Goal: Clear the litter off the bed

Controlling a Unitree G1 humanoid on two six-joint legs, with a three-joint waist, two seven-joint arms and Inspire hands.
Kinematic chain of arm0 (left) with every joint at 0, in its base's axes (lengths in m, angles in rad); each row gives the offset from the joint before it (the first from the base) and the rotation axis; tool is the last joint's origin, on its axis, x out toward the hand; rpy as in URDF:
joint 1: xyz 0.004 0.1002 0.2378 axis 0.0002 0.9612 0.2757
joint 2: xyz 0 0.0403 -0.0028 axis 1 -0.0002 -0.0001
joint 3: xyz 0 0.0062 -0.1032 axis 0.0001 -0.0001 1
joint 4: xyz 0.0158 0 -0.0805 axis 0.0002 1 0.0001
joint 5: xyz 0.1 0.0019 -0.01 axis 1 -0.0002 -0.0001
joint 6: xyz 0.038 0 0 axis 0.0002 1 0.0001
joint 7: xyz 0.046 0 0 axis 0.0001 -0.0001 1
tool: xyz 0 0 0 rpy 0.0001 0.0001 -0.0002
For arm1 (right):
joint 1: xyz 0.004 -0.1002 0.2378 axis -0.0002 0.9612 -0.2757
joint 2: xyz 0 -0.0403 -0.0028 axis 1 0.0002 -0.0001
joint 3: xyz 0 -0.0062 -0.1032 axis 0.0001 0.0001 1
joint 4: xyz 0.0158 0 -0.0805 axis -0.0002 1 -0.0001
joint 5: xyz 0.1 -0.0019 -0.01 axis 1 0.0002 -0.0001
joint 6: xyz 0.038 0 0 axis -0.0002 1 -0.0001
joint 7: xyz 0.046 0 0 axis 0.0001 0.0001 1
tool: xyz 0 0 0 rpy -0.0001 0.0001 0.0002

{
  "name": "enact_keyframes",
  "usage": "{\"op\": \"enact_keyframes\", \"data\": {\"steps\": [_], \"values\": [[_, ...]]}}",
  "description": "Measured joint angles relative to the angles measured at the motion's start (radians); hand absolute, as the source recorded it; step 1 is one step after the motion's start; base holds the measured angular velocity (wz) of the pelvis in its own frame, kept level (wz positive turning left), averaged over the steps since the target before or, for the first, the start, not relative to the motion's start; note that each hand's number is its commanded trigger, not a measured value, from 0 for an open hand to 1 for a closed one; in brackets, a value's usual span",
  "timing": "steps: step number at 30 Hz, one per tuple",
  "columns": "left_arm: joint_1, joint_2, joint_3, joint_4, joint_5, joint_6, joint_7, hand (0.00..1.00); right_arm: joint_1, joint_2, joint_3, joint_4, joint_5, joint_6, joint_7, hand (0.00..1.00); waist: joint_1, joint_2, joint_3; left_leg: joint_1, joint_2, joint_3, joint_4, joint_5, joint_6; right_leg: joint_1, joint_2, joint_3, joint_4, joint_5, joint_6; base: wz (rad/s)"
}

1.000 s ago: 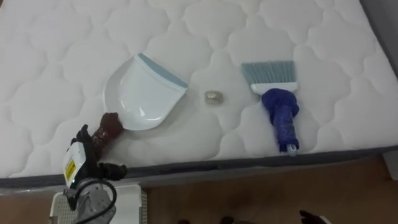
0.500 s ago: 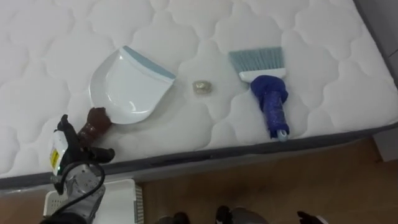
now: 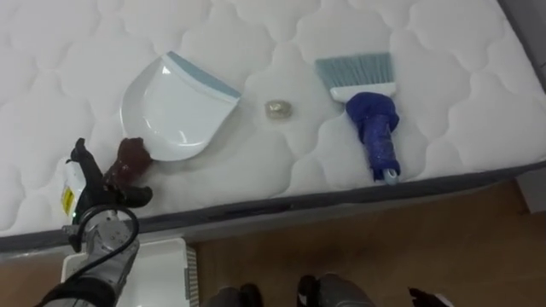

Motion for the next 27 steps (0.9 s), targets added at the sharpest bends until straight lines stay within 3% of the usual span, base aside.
{"op": "enact_keyframes", "data": {"steps": [9, 14, 23, 24, 26, 27], "values": [[-0.024, 0.002, -0.012, 0.000, 0.000, 0.003, -0.064, 0.00, 0.001, 0.000, 0.000, -0.002, -0.053, 0.041, 0.004, 0.00, -0.013, 0.002, 0.0013, -0.056, 0.004, 0.008, 0.091, -0.036, 0.006, -0.063, -0.013, 0.012, 0.100, -0.038, -0.002, -0.01], [-0.030, 0.026, -0.080, 0.009, -0.039, 0.031, -0.132, 0.00, 0.002, -0.001, 0.046, -0.032, -0.051, 0.066, 0.010, 0.00, -0.034, 0.002, 0.0013, -0.069, 0.002, 0.006, 0.117, -0.043, 0.007, -0.075, -0.022, 0.009, 0.131, -0.049, -0.005, 0.03], [-0.080, 0.044, -0.081, 0.049, -0.039, 0.073, -0.175, 0.00, 0.030, -0.003, 0.069, -0.075, -0.047, 0.086, 0.037, 0.00, -0.042, 0.003, 0.0007, -0.092, 0.004, 0.007, 0.133, -0.046, 0.002, -0.099, -0.023, 0.009, 0.147, -0.050, -0.007, 0.00], [-0.082, 0.045, -0.083, 0.049, -0.039, 0.075, -0.178, 0.55, 0.032, -0.003, 0.072, -0.078, -0.047, 0.086, 0.037, 0.00, -0.042, 0.003, 0.0004, -0.097, 0.004, 0.006, 0.135, -0.046, 0.002, -0.104, -0.023, 0.009, 0.149, -0.050, -0.007, 0.00], [-0.098, 0.052, -0.087, 0.049, -0.039, 0.096, -0.185, 1.00, 0.033, -0.004, 0.075, -0.090, -0.048, 0.099, 0.038, 0.00, -0.043, 0.005, -0.0001, -0.113, 0.005, 0.006, 0.147, -0.046, 0.006, -0.119, -0.024, 0.009, 0.158, -0.051, -0.008, 0.00], [-0.103, 0.054, -0.089, 0.049, -0.039, 0.103, -0.187, 1.00, 0.033, -0.004, 0.075, -0.099, -0.048, 0.105, 0.038, 0.00, -0.044, 0.006, 0.0003, -0.116, 0.006, 0.006, 0.149, -0.046, 0.007, -0.122, -0.024, 0.009, 0.160, -0.051, -0.008, 0.00]]}}
